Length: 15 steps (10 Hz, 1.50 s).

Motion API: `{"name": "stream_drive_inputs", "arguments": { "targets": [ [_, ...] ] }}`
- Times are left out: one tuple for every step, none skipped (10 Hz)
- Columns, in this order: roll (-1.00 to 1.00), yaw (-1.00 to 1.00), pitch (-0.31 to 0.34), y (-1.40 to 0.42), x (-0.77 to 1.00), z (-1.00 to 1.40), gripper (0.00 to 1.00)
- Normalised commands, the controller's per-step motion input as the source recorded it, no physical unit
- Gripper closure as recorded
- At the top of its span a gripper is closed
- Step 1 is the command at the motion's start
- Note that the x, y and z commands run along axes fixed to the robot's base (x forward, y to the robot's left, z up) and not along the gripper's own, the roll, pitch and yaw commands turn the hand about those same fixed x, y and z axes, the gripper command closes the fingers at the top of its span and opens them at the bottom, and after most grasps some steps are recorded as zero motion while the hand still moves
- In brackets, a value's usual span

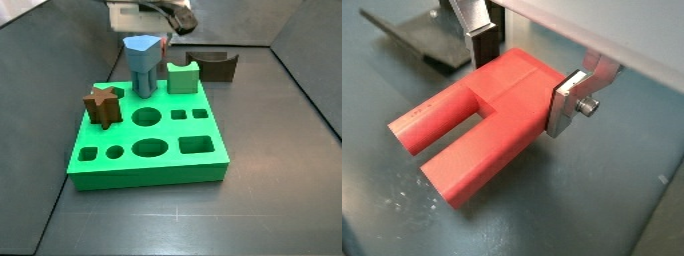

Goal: Pick up the square-circle object. Move up. Rotate the square-circle object. Place the square-circle object on the fixture. Regrasp the square-circle object. Move to above the board. Insert the square-circle object.
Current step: Move up, then place the square-circle object on the fixture.

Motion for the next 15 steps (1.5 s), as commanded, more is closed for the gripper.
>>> {"name": "stream_drive_inputs", "arguments": {
  "targets": [
    [0.06, -0.02, 0.065, 0.01, -0.01, 0.3, 1.0],
    [0.0, 0.0, 0.0, 0.0, 0.0, 1.0, 1.0],
    [0.01, 0.0, 0.002, 0.0, 0.0, 1.0, 1.0],
    [0.03, 0.0, 0.01, 0.0, -0.01, 1.0, 1.0],
    [0.05, -0.01, 0.031, 0.0, -0.01, 1.0, 1.0],
    [0.06, -0.01, 0.04, 0.0, -0.02, 1.0, 1.0],
    [0.08, -0.01, 0.05, 0.0, -0.02, 1.0, 1.0],
    [0.1, 0.0, 0.055, 0.0, -0.03, 1.0, 1.0],
    [0.11, 0.01, 0.062, 0.0, -0.03, 1.0, 1.0],
    [0.11, 0.02, 0.065, 0.0, -0.03, 0.99, 1.0],
    [0.13, 0.02, 0.072, 0.0, -0.03, 0.81, 1.0],
    [0.12, 0.03, 0.076, 0.0, -0.02, 0.62, 1.0],
    [0.11, 0.03, 0.082, 0.0, -0.01, 0.48, 1.0],
    [0.11, 0.03, 0.088, 0.0, 0.0, 0.34, 1.0],
    [0.1, 0.03, 0.093, 0.0, 0.0, 0.2, 1.0]
  ]
}}
